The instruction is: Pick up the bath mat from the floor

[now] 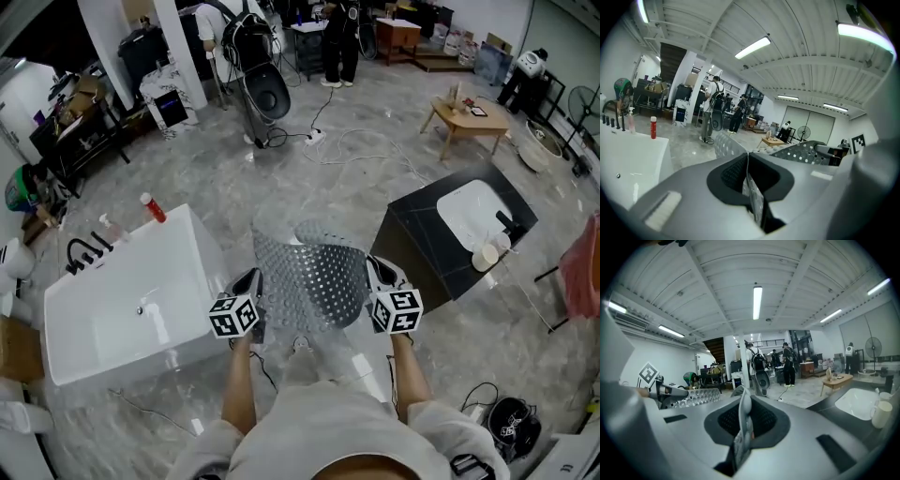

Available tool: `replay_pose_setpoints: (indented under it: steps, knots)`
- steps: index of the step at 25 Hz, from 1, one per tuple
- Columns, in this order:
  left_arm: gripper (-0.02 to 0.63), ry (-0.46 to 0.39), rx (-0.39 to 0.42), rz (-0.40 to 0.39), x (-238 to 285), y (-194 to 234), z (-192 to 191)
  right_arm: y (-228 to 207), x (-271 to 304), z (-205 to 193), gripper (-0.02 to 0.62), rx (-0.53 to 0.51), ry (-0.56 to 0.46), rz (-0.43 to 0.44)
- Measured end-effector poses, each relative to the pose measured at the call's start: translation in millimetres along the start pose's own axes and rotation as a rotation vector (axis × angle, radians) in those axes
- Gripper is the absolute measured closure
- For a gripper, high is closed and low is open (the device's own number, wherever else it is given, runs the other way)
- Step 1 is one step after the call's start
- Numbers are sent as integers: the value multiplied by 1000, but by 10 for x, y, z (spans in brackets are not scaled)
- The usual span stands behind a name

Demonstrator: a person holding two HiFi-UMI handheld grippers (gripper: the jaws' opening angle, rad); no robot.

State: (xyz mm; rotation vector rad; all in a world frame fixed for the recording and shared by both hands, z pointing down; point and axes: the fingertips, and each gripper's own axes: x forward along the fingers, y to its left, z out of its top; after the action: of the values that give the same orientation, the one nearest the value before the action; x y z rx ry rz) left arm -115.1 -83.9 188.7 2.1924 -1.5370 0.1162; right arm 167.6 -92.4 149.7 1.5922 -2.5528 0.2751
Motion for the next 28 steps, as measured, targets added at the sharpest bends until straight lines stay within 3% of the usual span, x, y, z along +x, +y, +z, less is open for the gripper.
replay_pose_setpoints:
  steps: [5,13,28]
  knots:
    - [583,-28,-31,-21,-301,-168,-5,158,-321,67,574,-11,-18,6]
    - [584,10,-15,-27,-527,-315,-336,291,-608,49,574,3,-38,18]
    - [584,5,10,-32,-634,-364,-283,361,-710,171,574,-21,-62,21]
